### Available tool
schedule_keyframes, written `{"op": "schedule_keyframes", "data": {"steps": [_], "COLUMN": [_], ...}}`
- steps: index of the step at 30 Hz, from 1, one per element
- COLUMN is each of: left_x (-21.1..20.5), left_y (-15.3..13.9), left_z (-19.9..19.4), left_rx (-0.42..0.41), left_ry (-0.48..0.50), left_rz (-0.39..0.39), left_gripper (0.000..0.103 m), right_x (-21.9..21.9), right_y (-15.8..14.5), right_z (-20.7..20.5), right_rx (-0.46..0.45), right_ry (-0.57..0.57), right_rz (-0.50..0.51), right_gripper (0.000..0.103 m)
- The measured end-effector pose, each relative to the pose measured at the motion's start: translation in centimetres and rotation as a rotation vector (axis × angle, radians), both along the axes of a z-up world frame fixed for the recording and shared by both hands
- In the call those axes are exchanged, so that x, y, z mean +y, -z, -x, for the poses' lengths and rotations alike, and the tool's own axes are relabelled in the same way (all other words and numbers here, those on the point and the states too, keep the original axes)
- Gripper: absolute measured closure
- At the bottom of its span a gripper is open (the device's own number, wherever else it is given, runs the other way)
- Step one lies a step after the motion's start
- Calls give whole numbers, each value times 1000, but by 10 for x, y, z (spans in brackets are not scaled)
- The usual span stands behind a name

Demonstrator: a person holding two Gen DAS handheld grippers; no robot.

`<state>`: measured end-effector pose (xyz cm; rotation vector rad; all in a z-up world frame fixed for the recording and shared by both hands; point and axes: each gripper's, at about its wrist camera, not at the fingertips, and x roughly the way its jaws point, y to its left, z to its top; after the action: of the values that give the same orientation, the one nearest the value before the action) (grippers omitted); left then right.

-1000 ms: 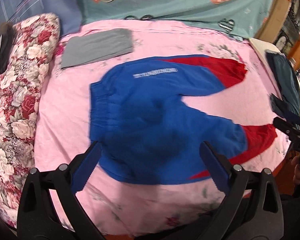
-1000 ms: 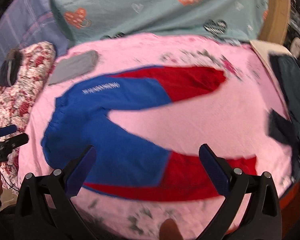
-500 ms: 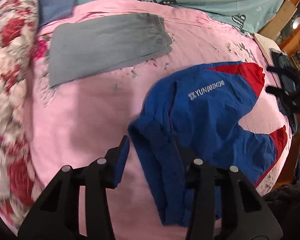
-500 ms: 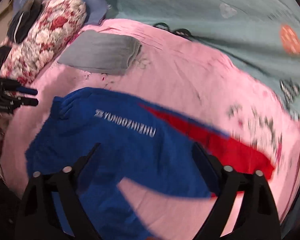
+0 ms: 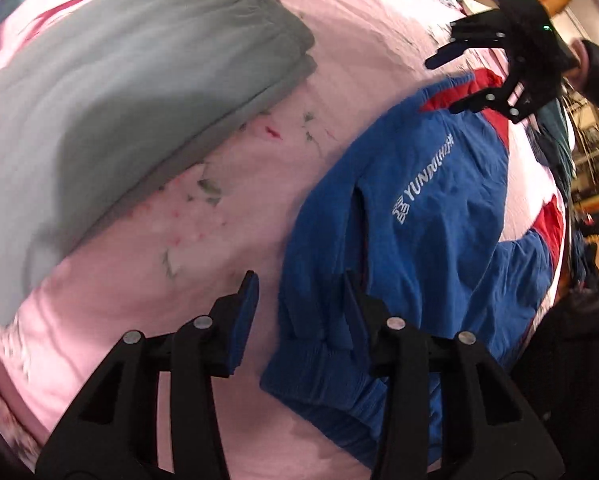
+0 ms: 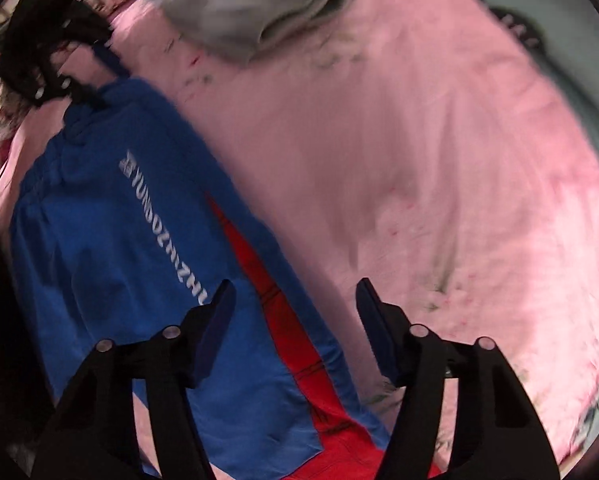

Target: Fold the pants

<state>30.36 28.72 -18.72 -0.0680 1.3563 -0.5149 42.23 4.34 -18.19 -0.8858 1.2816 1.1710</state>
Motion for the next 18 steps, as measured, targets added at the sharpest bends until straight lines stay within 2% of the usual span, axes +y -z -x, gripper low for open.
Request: {"op": "schedule_keyframes", "data": {"steps": [3,4,5,6,8,11,13,18], "left_x": [-3,-5,-6,-10,-17,-22,-23,-29], "left_y": [2,2,2,1,3,3,-2,-46], "left_z": [-11,-15,-16,-17,-20,-21,-18,10], "left_rx": [24,32,35,35,53,53,34,-78], "left_ry": [38,46,52,60,82,98,94,113], "left_rz": [20,24,24,20,23,-4,-14,-36], "left_gripper": [61,61,62,64,81,92,96,96], "right_x": [-4,-6,-8,-11,-13,-26,-37,-67], "right_y": [7,7,6,5,1,-11,-26,-73], "right_z": [3,2,1,1,2,14,27,71], "right_rx": [16,7,14,21,4,-18,-40,-111], "right_ry": [-71,-74,-75,-79,-89,-68,-56,-52], "right_rz": [6,6,6,5,-3,-32,-54,-96], "right_gripper": [55,68,90,95,97,97,98,98]}}
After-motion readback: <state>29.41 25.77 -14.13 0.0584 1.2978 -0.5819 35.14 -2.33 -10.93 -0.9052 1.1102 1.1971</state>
